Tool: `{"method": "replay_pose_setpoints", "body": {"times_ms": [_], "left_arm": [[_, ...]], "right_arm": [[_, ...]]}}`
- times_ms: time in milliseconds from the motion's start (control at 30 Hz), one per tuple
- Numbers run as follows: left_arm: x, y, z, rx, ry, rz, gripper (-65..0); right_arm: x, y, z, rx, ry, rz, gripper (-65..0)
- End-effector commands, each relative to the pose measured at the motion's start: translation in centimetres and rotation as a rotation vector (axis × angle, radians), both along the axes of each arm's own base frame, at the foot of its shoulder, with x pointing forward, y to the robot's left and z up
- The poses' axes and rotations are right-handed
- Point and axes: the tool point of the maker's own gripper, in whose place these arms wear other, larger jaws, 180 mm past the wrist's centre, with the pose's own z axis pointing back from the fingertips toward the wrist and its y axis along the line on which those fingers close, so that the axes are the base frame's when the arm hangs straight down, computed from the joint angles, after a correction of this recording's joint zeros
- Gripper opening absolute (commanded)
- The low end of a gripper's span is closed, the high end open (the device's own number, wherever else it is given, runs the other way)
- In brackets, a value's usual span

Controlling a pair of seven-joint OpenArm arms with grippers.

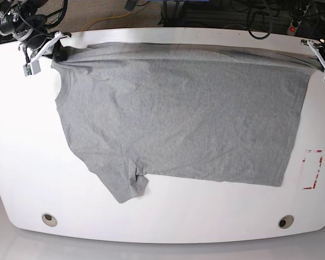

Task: Fold the T-shirt properly
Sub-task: 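Drag the held shirt edge with the left gripper toward the shirt body, then release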

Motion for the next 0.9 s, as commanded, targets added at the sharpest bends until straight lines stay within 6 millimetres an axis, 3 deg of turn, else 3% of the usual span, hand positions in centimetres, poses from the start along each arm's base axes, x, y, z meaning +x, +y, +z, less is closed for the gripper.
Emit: {"method": "replay_pose_setpoints", "body": {"times_ms": [0,200,333,633,867], "left_arm": [[1.2,0.3,1.4,0.033,-0.04,-0.009,-64.0],[2.9,-0.1,1.4,0.069,-0.039,-0.034,-64.0],[4.6,0.0,2.3,0.096,-0.074,-0.036,-64.0],[7.2,0.2,4.2,0.107,-0.155,-0.027,-64.0],[10.4,-1.5,4.6,0.08,-0.198,-0.082,-64.0]], "right_arm": [[1.6,-0.2,1.4,-0.008,-0.069,0.005,-65.0],[4.6,-0.3,3.1,-0.011,-0.157,0.005,-65.0],[5.9,-0.4,2.9,0.022,-0.17,-0.008,-65.0],[6.2,-1.0,0.6,0.097,-0.117,-0.047,-65.0],[6.1,-1.2,0.1,0.111,-0.104,-0.057,-65.0]]}}
